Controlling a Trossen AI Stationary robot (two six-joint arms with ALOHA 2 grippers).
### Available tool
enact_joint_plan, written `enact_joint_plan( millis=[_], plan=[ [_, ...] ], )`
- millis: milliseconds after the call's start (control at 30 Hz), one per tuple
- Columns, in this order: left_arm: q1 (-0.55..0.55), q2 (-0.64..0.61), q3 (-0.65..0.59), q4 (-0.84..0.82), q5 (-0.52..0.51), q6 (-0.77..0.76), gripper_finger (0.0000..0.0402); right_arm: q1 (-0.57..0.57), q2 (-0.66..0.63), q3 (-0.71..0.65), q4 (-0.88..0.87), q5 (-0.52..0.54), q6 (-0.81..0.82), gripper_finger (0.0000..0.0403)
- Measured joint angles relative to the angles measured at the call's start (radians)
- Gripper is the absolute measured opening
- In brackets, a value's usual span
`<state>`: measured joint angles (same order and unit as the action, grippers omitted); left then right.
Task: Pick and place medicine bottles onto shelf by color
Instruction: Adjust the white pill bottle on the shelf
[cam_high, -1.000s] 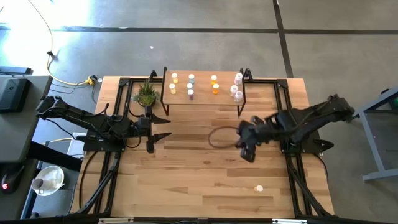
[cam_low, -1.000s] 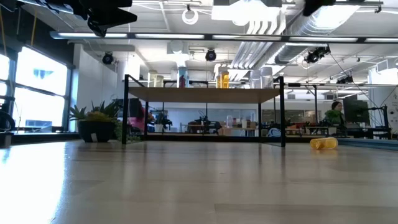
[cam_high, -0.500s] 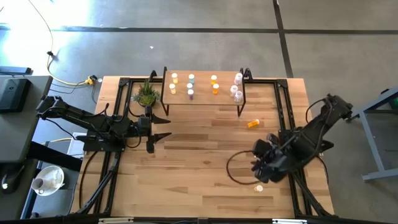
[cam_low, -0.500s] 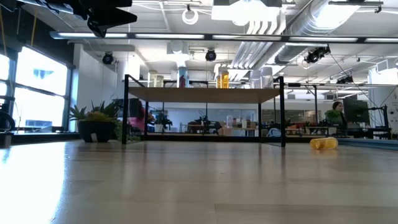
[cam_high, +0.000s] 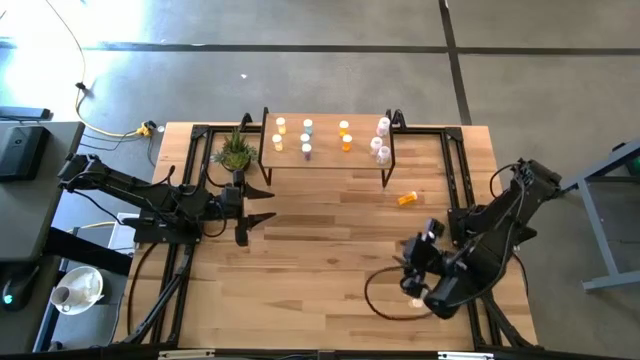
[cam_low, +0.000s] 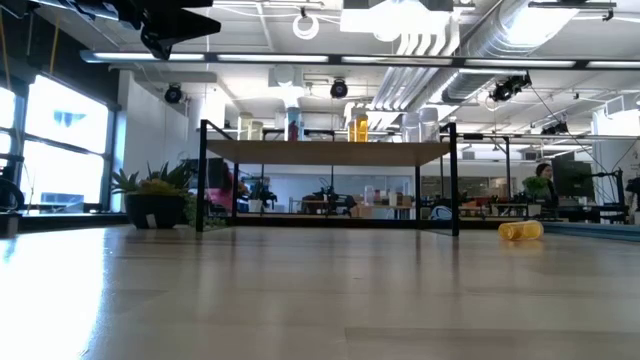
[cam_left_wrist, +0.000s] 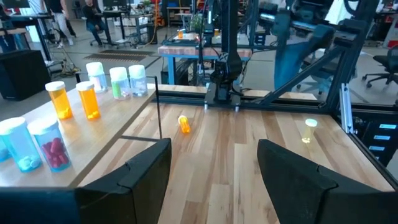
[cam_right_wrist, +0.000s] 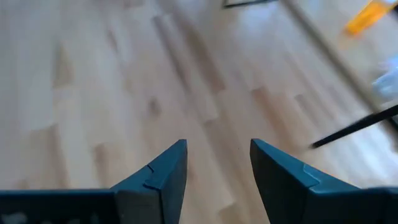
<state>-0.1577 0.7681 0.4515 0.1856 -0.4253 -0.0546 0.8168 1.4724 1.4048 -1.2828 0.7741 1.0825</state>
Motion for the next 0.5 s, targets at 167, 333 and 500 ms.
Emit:
enact_joint_plan(
  millis=[167, 333, 500],
  plan=[
    [0.000, 0.000, 0.000, -0.001, 0.000, -0.021, 0.0229, -0.123, -0.026, 0.000, 0.000, 0.055, -0.081, 0.0167],
    [0.000, 0.000, 0.000, -0.001, 0.002, -0.021, 0.0229, -0.297, -0.060, 0.000, 0.022, 0.054, -0.188, 0.0167],
    [0.000, 0.000, 0.000, -0.006, 0.013, -0.021, 0.0229, -0.460, -0.105, 0.000, 0.142, -0.013, -0.374, 0.0167]
  ],
)
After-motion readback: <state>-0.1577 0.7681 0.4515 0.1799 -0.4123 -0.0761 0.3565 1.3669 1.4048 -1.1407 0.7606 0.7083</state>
